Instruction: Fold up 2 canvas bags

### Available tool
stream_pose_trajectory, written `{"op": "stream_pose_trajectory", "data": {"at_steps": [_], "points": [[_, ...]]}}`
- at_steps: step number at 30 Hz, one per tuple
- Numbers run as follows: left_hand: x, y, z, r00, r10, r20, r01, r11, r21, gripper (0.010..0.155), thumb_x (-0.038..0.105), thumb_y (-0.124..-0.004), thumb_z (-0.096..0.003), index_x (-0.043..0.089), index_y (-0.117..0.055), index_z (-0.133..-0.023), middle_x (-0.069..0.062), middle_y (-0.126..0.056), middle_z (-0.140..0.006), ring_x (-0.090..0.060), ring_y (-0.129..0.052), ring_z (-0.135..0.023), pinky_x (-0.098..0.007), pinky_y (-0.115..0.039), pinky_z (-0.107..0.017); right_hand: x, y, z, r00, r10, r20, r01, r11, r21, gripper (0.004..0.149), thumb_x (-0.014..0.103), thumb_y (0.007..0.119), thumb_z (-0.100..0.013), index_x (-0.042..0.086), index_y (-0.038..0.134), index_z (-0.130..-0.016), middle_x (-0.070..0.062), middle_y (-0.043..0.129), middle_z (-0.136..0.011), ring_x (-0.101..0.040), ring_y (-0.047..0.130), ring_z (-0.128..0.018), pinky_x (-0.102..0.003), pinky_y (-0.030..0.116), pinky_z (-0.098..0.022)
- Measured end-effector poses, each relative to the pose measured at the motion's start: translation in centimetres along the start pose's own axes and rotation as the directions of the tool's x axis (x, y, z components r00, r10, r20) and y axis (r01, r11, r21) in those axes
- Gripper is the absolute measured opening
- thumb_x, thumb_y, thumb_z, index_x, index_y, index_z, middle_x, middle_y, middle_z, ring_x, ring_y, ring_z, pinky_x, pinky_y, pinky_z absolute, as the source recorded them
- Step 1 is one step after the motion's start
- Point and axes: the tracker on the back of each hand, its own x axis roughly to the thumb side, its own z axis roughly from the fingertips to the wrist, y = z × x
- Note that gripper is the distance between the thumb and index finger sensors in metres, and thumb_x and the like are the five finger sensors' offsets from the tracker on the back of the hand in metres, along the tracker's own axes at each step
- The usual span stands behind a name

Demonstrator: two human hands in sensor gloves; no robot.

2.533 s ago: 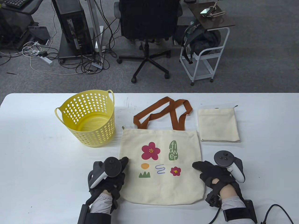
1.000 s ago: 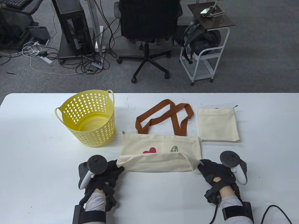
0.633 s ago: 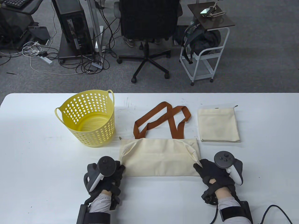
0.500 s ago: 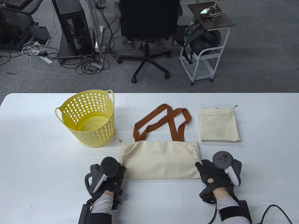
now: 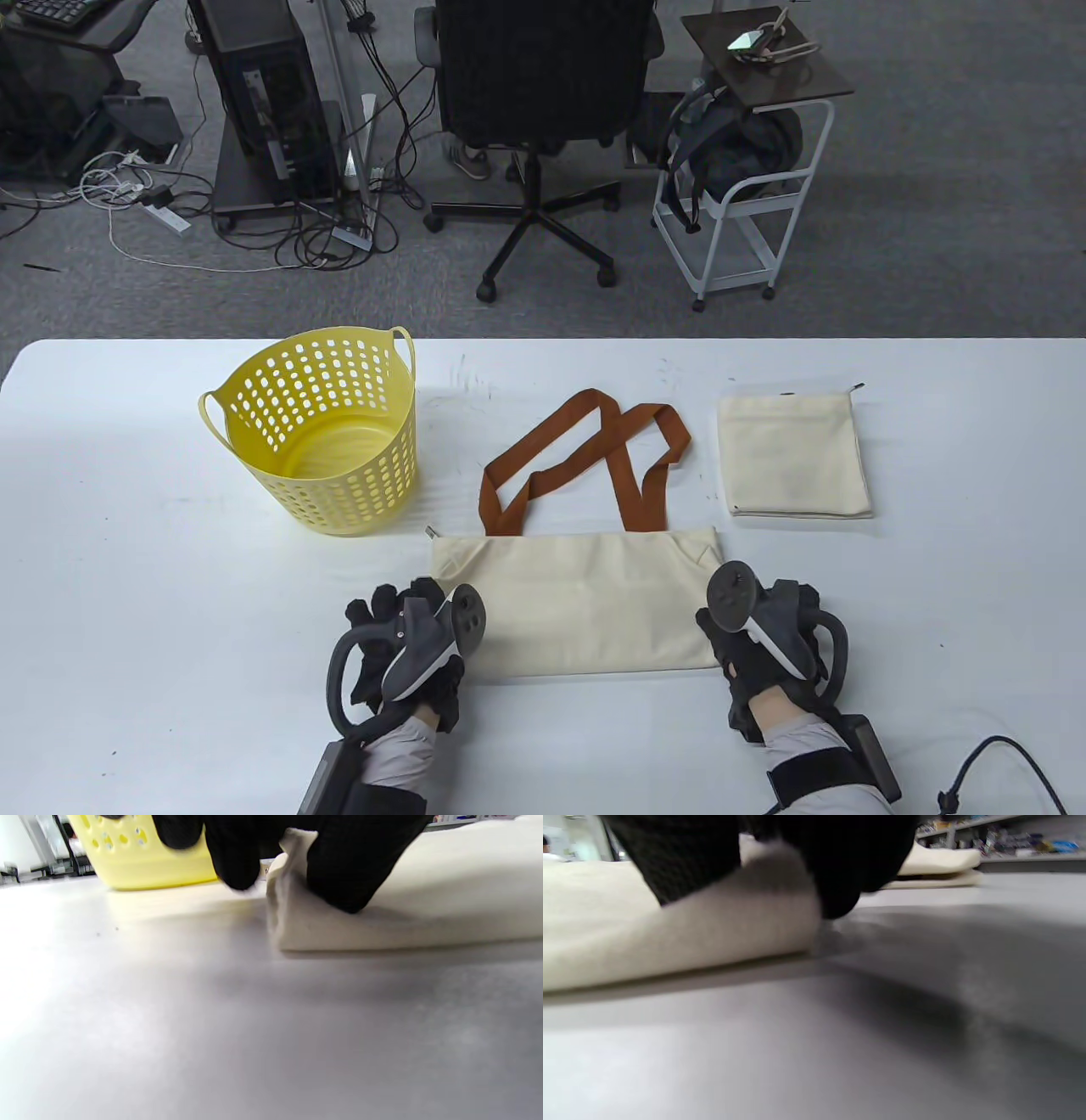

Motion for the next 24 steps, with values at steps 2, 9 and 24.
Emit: {"op": "stream_pose_trajectory", "data": {"at_steps": [2,9,24], "points": [[-0.4,-0.2,-0.2,0.997,0.064,0.053,-0.06,0.995,-0.081,0.093,0.034,-0.089,-0.0563,0.027,-0.016,-0.114,-0.017,-0.034,-0.123,-0.048,-0.02,-0.11,-0.076,-0.026,-0.071,0.3,-0.1,0.2,1.0,0.006,0.016,-0.006,1.0,-0.006,0.081,0.047,0.084,-0.047,0.019,0.039,-0.11,-0.015,0.061,-0.103,-0.039,0.04,-0.102,-0.071,0.022,-0.072],[-0.3,-1.2,-0.6,0.934,0.284,0.217,-0.195,0.913,-0.357,0.098,0.035,-0.091,-0.0542,0.04,-0.01,-0.109,-0.015,-0.009,-0.123,-0.044,-0.006,-0.109,-0.074,-0.017,-0.073,5.4,-0.8,2.7,0.925,-0.006,0.379,0.034,0.997,-0.069,0.075,0.045,0.08,-0.047,0.03,0.042,-0.11,-0.011,0.034,-0.116,-0.043,0.023,-0.104,-0.074,0.019,-0.067],[1.6,-1.4,0.5,0.922,0.205,0.329,-0.069,0.921,-0.383,0.088,0.047,-0.094,-0.0483,0.041,-0.036,-0.115,-0.019,-0.009,-0.121,-0.049,-0.011,-0.109,-0.076,-0.019,-0.071,-0.3,1.1,-0.9,0.906,-0.407,0.12,0.325,0.847,0.42,0.055,0.027,0.074,-0.053,0.033,0.055,-0.104,0.009,0.039,-0.114,-0.02,0.028,-0.106,-0.056,0.02,-0.075]]}}
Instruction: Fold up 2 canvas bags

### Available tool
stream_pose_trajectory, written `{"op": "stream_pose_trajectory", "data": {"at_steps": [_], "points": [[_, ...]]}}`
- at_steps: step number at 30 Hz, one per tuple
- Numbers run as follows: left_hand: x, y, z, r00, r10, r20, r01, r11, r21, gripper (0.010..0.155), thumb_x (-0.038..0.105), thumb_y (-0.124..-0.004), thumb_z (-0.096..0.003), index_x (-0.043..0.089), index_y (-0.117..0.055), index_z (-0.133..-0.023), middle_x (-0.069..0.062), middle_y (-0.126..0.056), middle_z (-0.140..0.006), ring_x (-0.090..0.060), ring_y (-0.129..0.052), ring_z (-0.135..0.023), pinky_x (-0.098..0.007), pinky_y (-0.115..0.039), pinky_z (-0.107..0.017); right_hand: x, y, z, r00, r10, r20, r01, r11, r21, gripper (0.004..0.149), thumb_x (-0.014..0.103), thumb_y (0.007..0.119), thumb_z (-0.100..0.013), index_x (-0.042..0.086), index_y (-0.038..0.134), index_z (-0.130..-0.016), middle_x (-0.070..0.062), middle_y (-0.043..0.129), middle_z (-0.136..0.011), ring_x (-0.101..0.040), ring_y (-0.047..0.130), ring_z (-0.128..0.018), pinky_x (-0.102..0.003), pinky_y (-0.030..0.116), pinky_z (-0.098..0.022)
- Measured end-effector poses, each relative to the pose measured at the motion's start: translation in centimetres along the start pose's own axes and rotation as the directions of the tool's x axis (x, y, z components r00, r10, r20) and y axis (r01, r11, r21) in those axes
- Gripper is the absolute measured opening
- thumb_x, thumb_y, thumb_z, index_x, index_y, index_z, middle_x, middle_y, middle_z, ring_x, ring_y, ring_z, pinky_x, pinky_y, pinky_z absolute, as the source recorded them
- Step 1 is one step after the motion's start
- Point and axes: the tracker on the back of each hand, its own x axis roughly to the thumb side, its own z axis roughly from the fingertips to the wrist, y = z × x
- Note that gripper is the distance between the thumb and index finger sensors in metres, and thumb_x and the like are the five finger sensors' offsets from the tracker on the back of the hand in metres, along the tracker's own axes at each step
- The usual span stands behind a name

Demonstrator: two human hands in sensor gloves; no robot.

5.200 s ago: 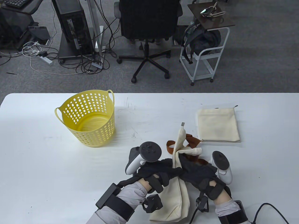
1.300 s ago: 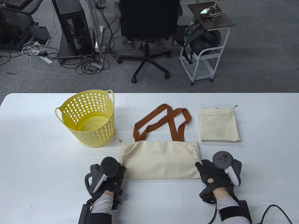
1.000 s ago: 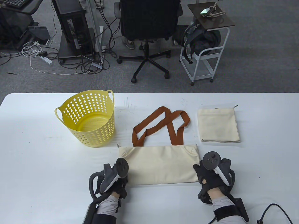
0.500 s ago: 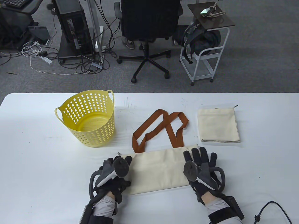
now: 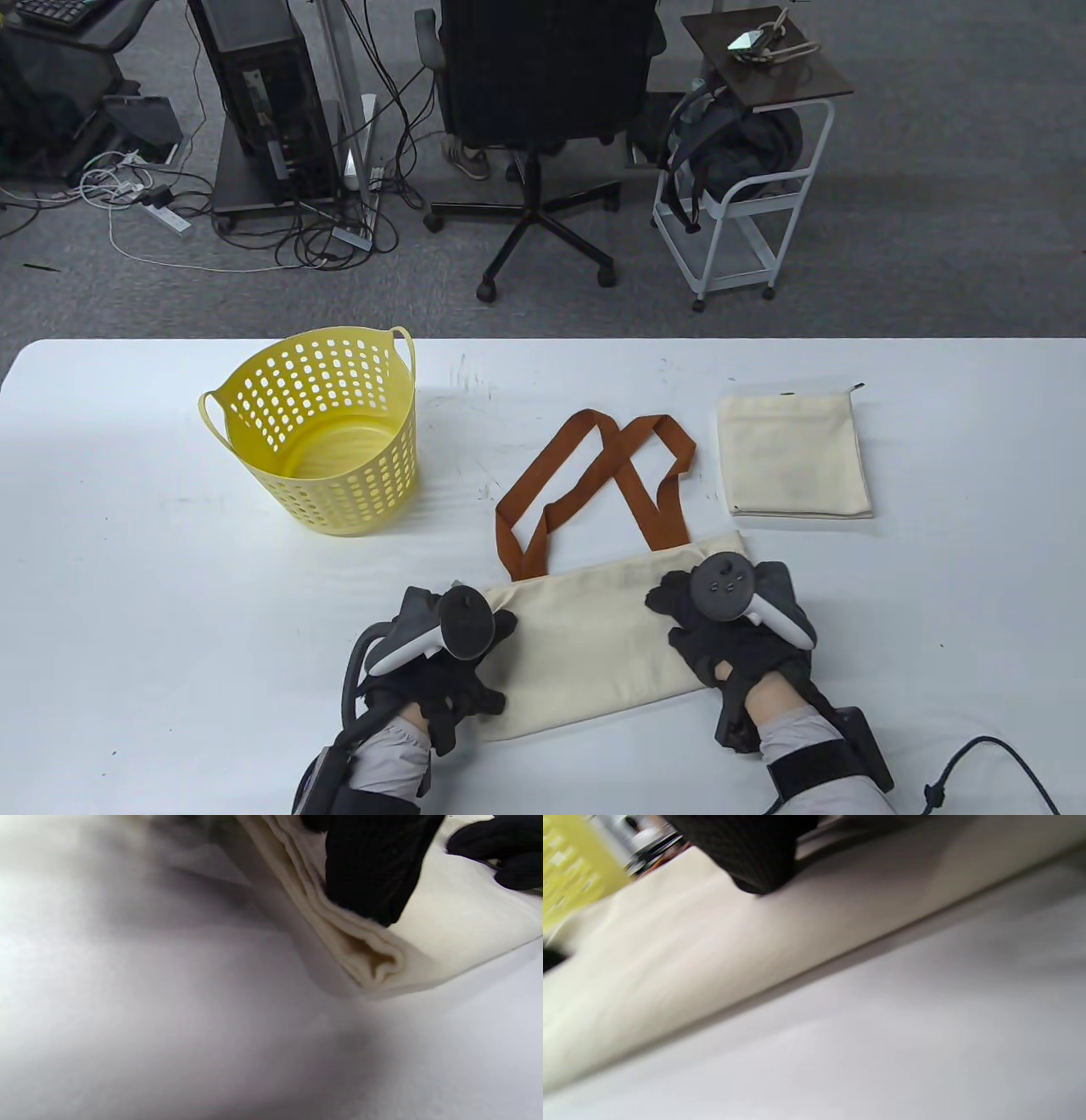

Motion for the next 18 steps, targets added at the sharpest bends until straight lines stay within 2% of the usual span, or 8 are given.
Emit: {"op": "stream_pose_trajectory", "data": {"at_steps": [1,3,6,9,11,14,17,18], "points": [[-0.1,0.1,0.0,1.0,-0.005,0.003,0.005,1.0,0.006,0.086,0.047,-0.094,-0.0486,0.041,-0.038,-0.114,-0.019,-0.011,-0.122,-0.049,-0.012,-0.109,-0.076,-0.019,-0.071,-0.8,-0.4,0.1,0.998,-0.053,-0.02,0.052,0.998,-0.019,0.054,0.022,0.075,-0.053,0.029,0.058,-0.104,0.007,0.041,-0.113,-0.021,0.03,-0.105,-0.052,0.021,-0.076],[-0.2,0.3,0.1,1.0,0.01,0.025,-0.011,1.0,0.026,0.08,0.047,-0.092,-0.0497,0.042,-0.046,-0.114,-0.018,-0.016,-0.123,-0.047,-0.013,-0.11,-0.075,-0.02,-0.072,-1.3,-0.8,0.5,0.997,-0.042,-0.063,0.038,0.997,-0.061,0.054,0.02,0.076,-0.052,0.026,0.061,-0.103,0.004,0.044,-0.113,-0.023,0.033,-0.104,-0.051,0.022,-0.075],[-0.3,0.5,0.2,0.996,0.062,0.061,-0.064,0.998,0.025,0.067,0.042,-0.09,-0.053,0.04,-0.057,-0.112,-0.018,-0.023,-0.122,-0.047,-0.015,-0.11,-0.075,-0.02,-0.072,-0.3,-0.6,0.7,0.996,0.049,-0.08,-0.057,0.994,-0.098,0.053,0.022,0.076,-0.051,0.024,0.062,-0.103,-0.001,0.047,-0.112,-0.029,0.037,-0.103,-0.059,0.025,-0.073],[-0.5,0.7,0.1,0.994,0.081,0.072,-0.082,0.996,0.016,0.061,0.037,-0.089,-0.0551,0.039,-0.062,-0.11,-0.017,-0.026,-0.121,-0.046,-0.016,-0.111,-0.075,-0.02,-0.073,1.9,-0.8,1.0,0.978,0.172,-0.117,-0.186,0.975,-0.123,0.052,0.024,0.077,-0.051,0.018,0.066,-0.102,-0.011,0.055,-0.109,-0.038,0.048,-0.1,-0.063,0.035,-0.071],[-0.5,0.8,-0.1,0.995,0.073,0.063,-0.074,0.997,0.012,0.061,0.035,-0.09,-0.0549,0.04,-0.062,-0.109,-0.016,-0.026,-0.121,-0.046,-0.017,-0.111,-0.075,-0.02,-0.073,3.8,-0.9,1.3,0.973,0.221,-0.062,-0.229,0.954,-0.192,0.05,0.025,0.077,-0.05,0.013,0.073,-0.099,-0.016,0.066,-0.104,-0.041,0.054,-0.098,-0.064,0.038,-0.07],[-0.4,0.8,-0.2,0.996,0.07,0.062,-0.071,0.997,0.006,0.065,0.033,-0.091,-0.0545,0.041,-0.06,-0.11,-0.017,-0.025,-0.121,-0.045,-0.018,-0.112,-0.075,-0.02,-0.074,7.0,-0.6,0.9,0.969,0.236,0.075,-0.206,0.937,-0.282,0.05,0.025,0.076,-0.05,0.014,0.073,-0.099,-0.015,0.065,-0.105,-0.04,0.053,-0.099,-0.064,0.039,-0.07],[-0.2,0.8,-0.3,0.996,0.059,0.061,-0.059,0.998,0.002,0.067,0.033,-0.092,-0.0544,0.042,-0.058,-0.112,-0.017,-0.025,-0.12,-0.045,-0.018,-0.112,-0.074,-0.02,-0.075,10.0,-0.4,-0.8,0.944,0.306,0.122,-0.266,0.926,-0.268,0.05,0.025,0.075,-0.05,0.016,0.072,-0.1,-0.012,0.061,-0.108,-0.039,0.044,-0.102,-0.067,0.03,-0.071],[-0.1,0.8,-0.3,0.996,0.058,0.062,-0.057,0.998,-0.003,0.068,0.034,-0.092,-0.0542,0.042,-0.058,-0.112,-0.017,-0.025,-0.12,-0.045,-0.018,-0.113,-0.075,-0.02,-0.075,11.2,-0.4,-1.9,0.939,0.321,0.122,-0.288,0.93,-0.23,0.051,0.025,0.074,-0.05,0.016,0.072,-0.1,-0.012,0.061,-0.108,-0.039,0.044,-0.102,-0.067,0.03,-0.071]]}}
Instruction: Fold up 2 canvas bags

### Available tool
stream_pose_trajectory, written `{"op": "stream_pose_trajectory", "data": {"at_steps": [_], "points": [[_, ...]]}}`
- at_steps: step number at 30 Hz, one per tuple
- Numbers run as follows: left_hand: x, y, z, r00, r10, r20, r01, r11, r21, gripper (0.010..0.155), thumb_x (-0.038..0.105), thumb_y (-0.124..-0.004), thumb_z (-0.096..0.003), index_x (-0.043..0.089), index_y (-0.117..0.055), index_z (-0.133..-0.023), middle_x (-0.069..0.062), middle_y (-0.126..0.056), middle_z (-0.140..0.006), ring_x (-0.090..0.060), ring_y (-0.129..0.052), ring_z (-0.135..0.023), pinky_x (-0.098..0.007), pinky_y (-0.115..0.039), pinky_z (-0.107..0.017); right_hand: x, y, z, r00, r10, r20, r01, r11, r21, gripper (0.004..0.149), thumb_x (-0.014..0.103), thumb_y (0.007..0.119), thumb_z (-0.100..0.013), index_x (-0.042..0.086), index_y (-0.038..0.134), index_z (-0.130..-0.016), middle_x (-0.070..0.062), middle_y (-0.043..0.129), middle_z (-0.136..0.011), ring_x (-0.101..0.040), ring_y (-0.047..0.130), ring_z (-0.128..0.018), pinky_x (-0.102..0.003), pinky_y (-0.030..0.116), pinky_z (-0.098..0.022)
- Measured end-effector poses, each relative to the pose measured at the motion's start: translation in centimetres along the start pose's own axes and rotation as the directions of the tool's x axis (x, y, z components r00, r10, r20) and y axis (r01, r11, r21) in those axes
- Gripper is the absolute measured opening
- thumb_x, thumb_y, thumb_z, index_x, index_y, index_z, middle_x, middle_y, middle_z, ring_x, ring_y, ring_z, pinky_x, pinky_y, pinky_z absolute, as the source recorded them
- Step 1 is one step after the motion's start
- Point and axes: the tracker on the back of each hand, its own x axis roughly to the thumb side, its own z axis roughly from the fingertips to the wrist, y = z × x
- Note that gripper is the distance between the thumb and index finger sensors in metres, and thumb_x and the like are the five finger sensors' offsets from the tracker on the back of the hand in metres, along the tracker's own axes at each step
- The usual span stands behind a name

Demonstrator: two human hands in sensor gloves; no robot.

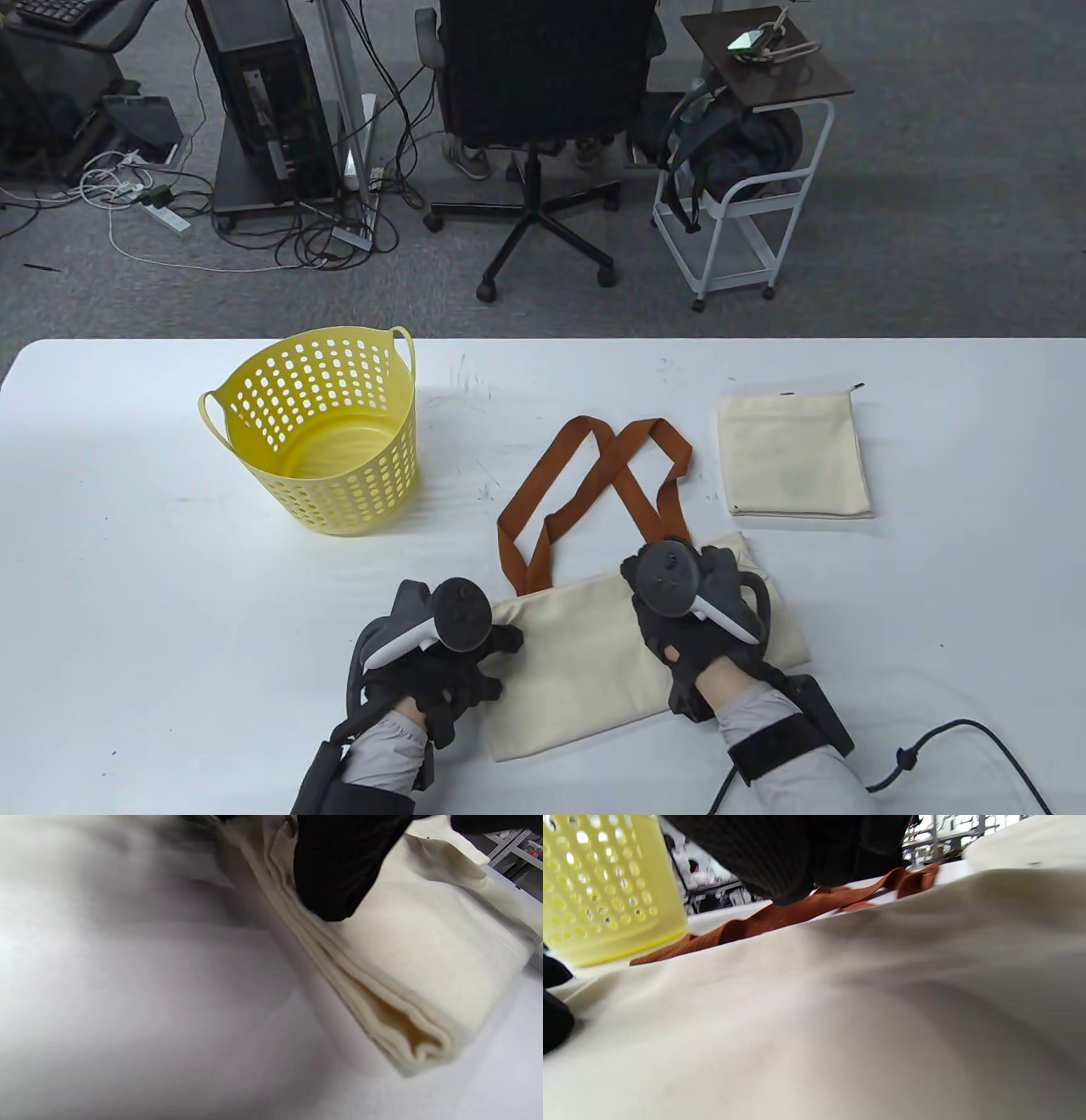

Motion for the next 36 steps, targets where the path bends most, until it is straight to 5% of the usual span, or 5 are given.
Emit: {"op": "stream_pose_trajectory", "data": {"at_steps": [4,6,15,30,36], "points": [[0.0,0.0,-0.1,0.999,0.038,0.021,-0.038,0.999,-0.017,0.067,0.034,-0.094,-0.0535,0.042,-0.06,-0.111,-0.017,-0.027,-0.12,-0.044,-0.017,-0.113,-0.075,-0.019,-0.075,2.0,1.0,-4.7,0.998,-0.002,-0.07,0.018,0.973,0.23,0.048,0.026,0.073,-0.05,0.014,0.077,-0.097,-0.014,0.068,-0.105,-0.039,0.053,-0.099,-0.065,0.036,-0.07],[0.1,0.0,-0.2,0.998,0.061,0.029,-0.061,0.998,-0.025,0.066,0.032,-0.094,-0.0534,0.041,-0.063,-0.11,-0.016,-0.028,-0.119,-0.044,-0.016,-0.113,-0.075,-0.019,-0.075,2.7,1.6,-7.2,0.989,-0.006,-0.147,0.063,0.92,0.386,0.055,0.027,0.069,-0.052,0.019,0.057,-0.105,-0.012,0.044,-0.111,-0.042,0.043,-0.101,-0.064,0.037,-0.07],[1.2,-0.4,-0.5,0.995,0.07,0.068,-0.065,0.995,-0.079,0.066,0.025,-0.097,-0.0512,0.041,-0.067,-0.108,-0.012,-0.031,-0.118,-0.046,-0.01,-0.111,-0.075,-0.018,-0.074,4.3,1.7,-15.0,0.964,-0.146,-0.221,0.191,0.961,0.198,0.054,0.026,0.07,-0.051,0.026,0.058,-0.104,-0.008,0.039,-0.113,-0.041,0.033,-0.103,-0.066,0.034,-0.071],[0.8,-0.3,-0.7,0.993,0.103,0.049,-0.099,0.991,-0.085,0.067,0.024,-0.098,-0.0505,0.042,-0.068,-0.107,-0.009,-0.032,-0.118,-0.041,-0.009,-0.111,-0.076,-0.017,-0.073,2.0,-0.2,-17.0,0.924,-0.278,-0.263,0.337,0.916,0.217,0.066,0.027,0.068,-0.053,0.041,0.031,-0.106,0.013,0.001,-0.11,-0.033,0.002,-0.102,-0.065,0.015,-0.072],[0.7,-0.2,-0.7,0.993,0.115,0.015,-0.114,0.992,-0.061,0.065,0.021,-0.092,-0.0543,0.043,-0.064,-0.109,-0.01,-0.026,-0.119,-0.041,-0.009,-0.111,-0.076,-0.017,-0.072,1.3,-2.7,-16.0,0.917,-0.301,-0.261,0.39,0.811,0.436,0.059,0.012,0.069,-0.05,0.025,0.054,-0.106,0.0,0.026,-0.115,-0.039,0.021,-0.104,-0.068,0.029,-0.07]]}}
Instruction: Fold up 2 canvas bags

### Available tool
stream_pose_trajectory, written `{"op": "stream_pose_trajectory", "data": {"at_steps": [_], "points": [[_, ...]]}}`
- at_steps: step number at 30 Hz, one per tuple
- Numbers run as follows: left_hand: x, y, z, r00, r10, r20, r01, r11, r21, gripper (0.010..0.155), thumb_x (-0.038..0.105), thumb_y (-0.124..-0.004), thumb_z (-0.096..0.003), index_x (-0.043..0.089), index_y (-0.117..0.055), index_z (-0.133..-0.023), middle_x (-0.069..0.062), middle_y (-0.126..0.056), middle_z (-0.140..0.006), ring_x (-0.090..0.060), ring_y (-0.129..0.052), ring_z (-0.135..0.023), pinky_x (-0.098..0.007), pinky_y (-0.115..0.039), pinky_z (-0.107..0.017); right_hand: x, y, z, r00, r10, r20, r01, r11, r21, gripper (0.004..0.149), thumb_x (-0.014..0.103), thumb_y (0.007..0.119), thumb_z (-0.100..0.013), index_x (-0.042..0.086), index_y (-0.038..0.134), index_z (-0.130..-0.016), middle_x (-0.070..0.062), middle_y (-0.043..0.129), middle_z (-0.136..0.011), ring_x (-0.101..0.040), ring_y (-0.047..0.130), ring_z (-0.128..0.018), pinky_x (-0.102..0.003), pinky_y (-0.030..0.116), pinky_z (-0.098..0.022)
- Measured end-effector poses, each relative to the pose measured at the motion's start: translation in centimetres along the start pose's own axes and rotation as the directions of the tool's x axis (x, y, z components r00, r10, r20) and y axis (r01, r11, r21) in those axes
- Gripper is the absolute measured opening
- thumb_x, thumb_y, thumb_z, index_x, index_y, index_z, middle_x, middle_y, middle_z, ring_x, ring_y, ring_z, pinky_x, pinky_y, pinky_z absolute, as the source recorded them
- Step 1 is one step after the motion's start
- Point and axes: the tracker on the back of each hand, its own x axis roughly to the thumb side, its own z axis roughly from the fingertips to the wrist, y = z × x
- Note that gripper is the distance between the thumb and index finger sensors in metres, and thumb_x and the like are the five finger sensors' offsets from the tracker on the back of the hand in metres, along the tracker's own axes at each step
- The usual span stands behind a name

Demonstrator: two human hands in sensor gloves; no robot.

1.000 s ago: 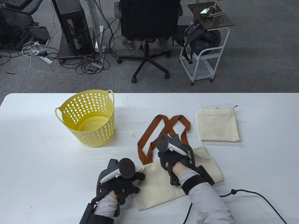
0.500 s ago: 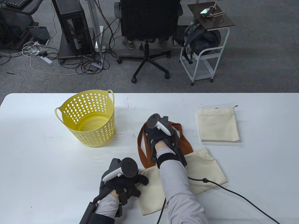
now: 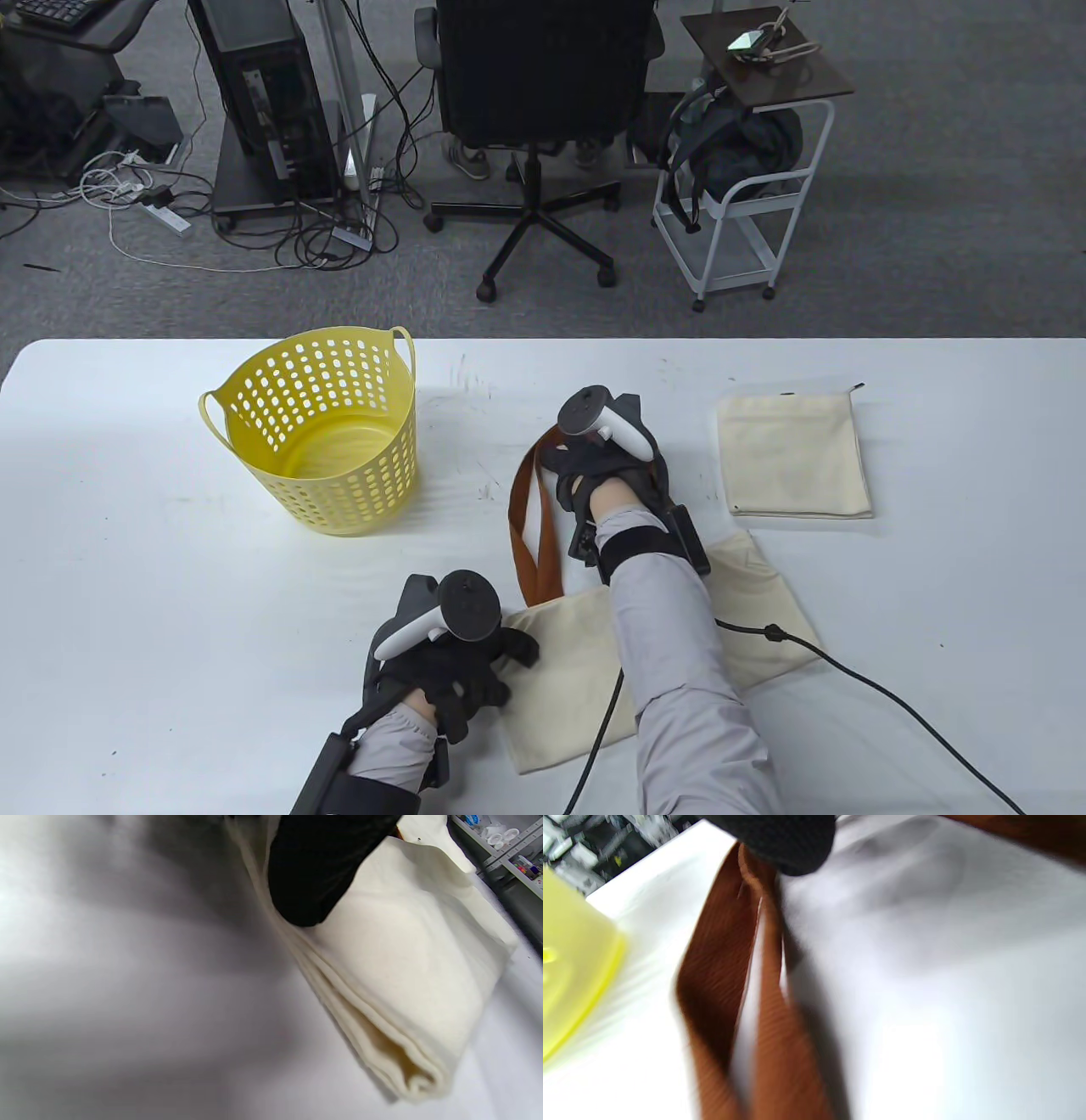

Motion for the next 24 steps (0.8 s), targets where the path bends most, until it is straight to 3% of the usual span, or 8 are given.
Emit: {"op": "stream_pose_trajectory", "data": {"at_steps": [2,4,6,8,13,15,17,24], "points": [[-0.1,0.2,0.1,1.0,-0.001,-0.027,0.002,1.0,0.026,0.065,0.019,-0.09,-0.0557,0.042,-0.063,-0.109,-0.01,-0.023,-0.12,-0.043,-0.01,-0.111,-0.076,-0.018,-0.072,-0.4,-1.6,1.6,0.988,-0.085,0.125,0.088,0.996,-0.015,0.055,0.009,0.071,-0.048,0.021,0.066,-0.102,-0.007,0.045,-0.113,-0.04,0.045,-0.102,-0.064,0.045,-0.069],[-0.2,0.4,0.2,0.998,-0.018,-0.057,0.021,0.998,0.054,0.064,0.017,-0.088,-0.0566,0.042,-0.061,-0.11,-0.011,-0.022,-0.121,-0.046,-0.013,-0.111,-0.077,-0.02,-0.072,-1.4,-3.0,3.1,0.98,-0.142,0.138,0.166,0.97,-0.18,0.053,0.01,0.074,-0.048,0.018,0.069,-0.101,-0.013,0.055,-0.11,-0.042,0.056,-0.098,-0.063,0.051,-0.067],[-0.3,0.6,0.2,0.996,-0.031,-0.082,0.037,0.996,0.077,0.064,0.015,-0.086,-0.0572,0.041,-0.06,-0.11,-0.012,-0.022,-0.122,-0.048,-0.016,-0.111,-0.077,-0.022,-0.072,-3.1,-3.8,4.1,0.977,-0.187,0.103,0.211,0.91,-0.355,0.058,0.017,0.078,-0.049,0.018,0.061,-0.105,-0.016,0.053,-0.111,-0.044,0.053,-0.098,-0.065,0.049,-0.067],[-0.4,0.7,0.3,0.994,-0.036,-0.1,0.046,0.994,0.095,0.064,0.014,-0.084,-0.0577,0.041,-0.06,-0.11,-0.012,-0.022,-0.122,-0.049,-0.018,-0.11,-0.077,-0.023,-0.072,-5.2,-3.5,4.3,0.975,-0.216,-0.049,0.179,0.899,-0.4,0.067,0.026,0.08,-0.049,0.015,0.05,-0.108,-0.023,0.047,-0.11,-0.05,0.049,-0.097,-0.068,0.047,-0.066],[-0.7,0.7,0.2,0.996,-0.013,-0.091,0.021,0.996,0.087,0.064,0.014,-0.083,-0.058,0.041,-0.059,-0.11,-0.011,-0.021,-0.122,-0.048,-0.016,-0.111,-0.076,-0.022,-0.073,-8.3,-0.1,2.9,0.945,-0.232,-0.232,0.179,0.957,-0.229,0.092,0.046,0.074,-0.052,0.013,0.009,-0.107,-0.033,0.014,-0.108,-0.059,0.021,-0.095,-0.071,0.032,-0.066],[-0.7,0.7,0.2,0.996,-0.007,-0.087,0.014,0.996,0.086,0.064,0.013,-0.083,-0.0578,0.041,-0.06,-0.11,-0.011,-0.02,-0.122,-0.048,-0.016,-0.111,-0.077,-0.022,-0.073,-8.0,1.5,2.4,0.956,-0.225,-0.188,0.17,0.948,-0.267,0.094,0.052,0.07,-0.05,0.012,0.006,-0.105,-0.034,0.011,-0.106,-0.06,0.012,-0.092,-0.072,0.026,-0.065],[-0.8,0.8,0.2,0.997,0.005,-0.082,0.002,0.996,0.084,0.063,0.013,-0.083,-0.0578,0.041,-0.061,-0.11,-0.011,-0.021,-0.122,-0.047,-0.016,-0.111,-0.076,-0.022,-0.073,-6.7,2.5,2.5,0.977,-0.153,-0.151,0.109,0.957,-0.27,0.097,0.059,0.068,-0.048,0.013,0.005,-0.105,-0.034,0.015,-0.107,-0.06,0.015,-0.093,-0.074,0.025,-0.064],[-1.1,0.8,0.2,0.997,0.025,-0.076,-0.019,0.997,0.081,0.063,0.013,-0.084,-0.0576,0.041,-0.061,-0.109,-0.008,-0.021,-0.123,-0.046,-0.014,-0.111,-0.077,-0.021,-0.073,-2.4,6.1,2.9,0.98,0.118,-0.159,-0.132,0.988,-0.077,0.11,0.076,0.064,-0.041,0.017,-0.004,-0.104,-0.039,0.007,-0.105,-0.065,0.01,-0.091,-0.08,0.01,-0.057]]}}
